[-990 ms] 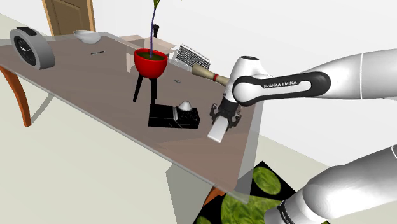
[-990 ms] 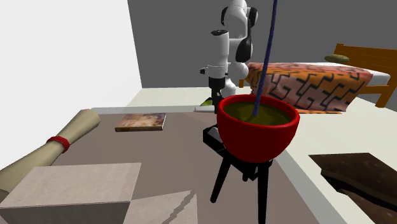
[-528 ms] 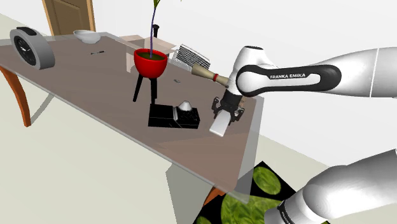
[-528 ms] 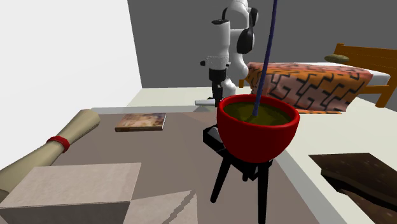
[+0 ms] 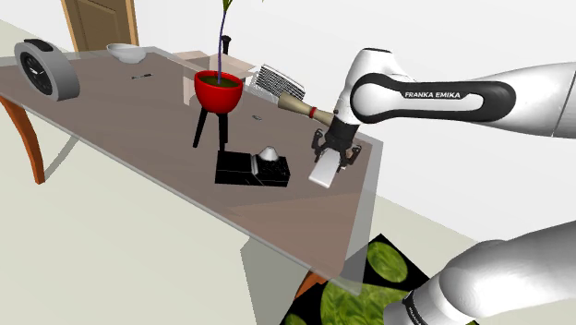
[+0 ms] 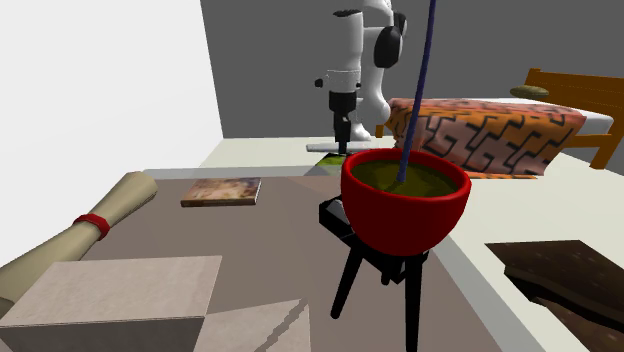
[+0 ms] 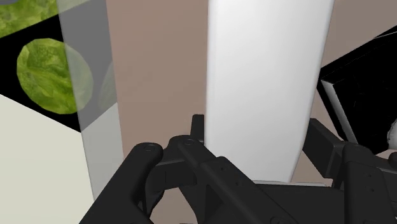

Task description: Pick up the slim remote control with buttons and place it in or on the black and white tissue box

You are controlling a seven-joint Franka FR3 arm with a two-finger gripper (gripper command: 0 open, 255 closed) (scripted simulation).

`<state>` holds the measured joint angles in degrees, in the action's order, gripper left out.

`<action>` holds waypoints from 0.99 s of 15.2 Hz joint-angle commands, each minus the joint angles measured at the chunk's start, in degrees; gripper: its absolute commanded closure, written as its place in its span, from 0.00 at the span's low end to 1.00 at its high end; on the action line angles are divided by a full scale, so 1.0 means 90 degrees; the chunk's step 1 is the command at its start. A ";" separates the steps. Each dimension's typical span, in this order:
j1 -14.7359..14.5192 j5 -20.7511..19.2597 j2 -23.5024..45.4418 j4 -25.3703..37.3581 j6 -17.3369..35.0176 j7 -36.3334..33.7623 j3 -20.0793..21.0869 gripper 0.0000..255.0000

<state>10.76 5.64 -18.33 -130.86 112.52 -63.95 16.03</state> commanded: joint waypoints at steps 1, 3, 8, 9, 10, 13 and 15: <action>0.0000 -0.0002 -0.0026 0.0158 -0.0185 -0.0008 -0.0007 1.00; 0.0003 -0.0004 -0.0059 0.0301 -0.0360 -0.0006 -0.0021 1.00; -0.0057 -0.0193 0.0854 0.1241 -0.0392 -0.0523 0.0313 1.00; -0.0078 -0.0261 0.1091 0.1488 -0.0408 -0.0656 0.0389 1.00; -0.0106 -0.0337 0.1331 0.1743 -0.0432 -0.0791 0.0461 1.00; -0.0222 -0.0605 0.2076 0.2564 -0.0551 -0.1195 0.0648 1.00; -0.0336 -0.0812 0.2593 0.3165 -0.0675 -0.1458 0.0744 1.00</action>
<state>8.27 -0.77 2.74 -105.09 107.06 -75.76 22.24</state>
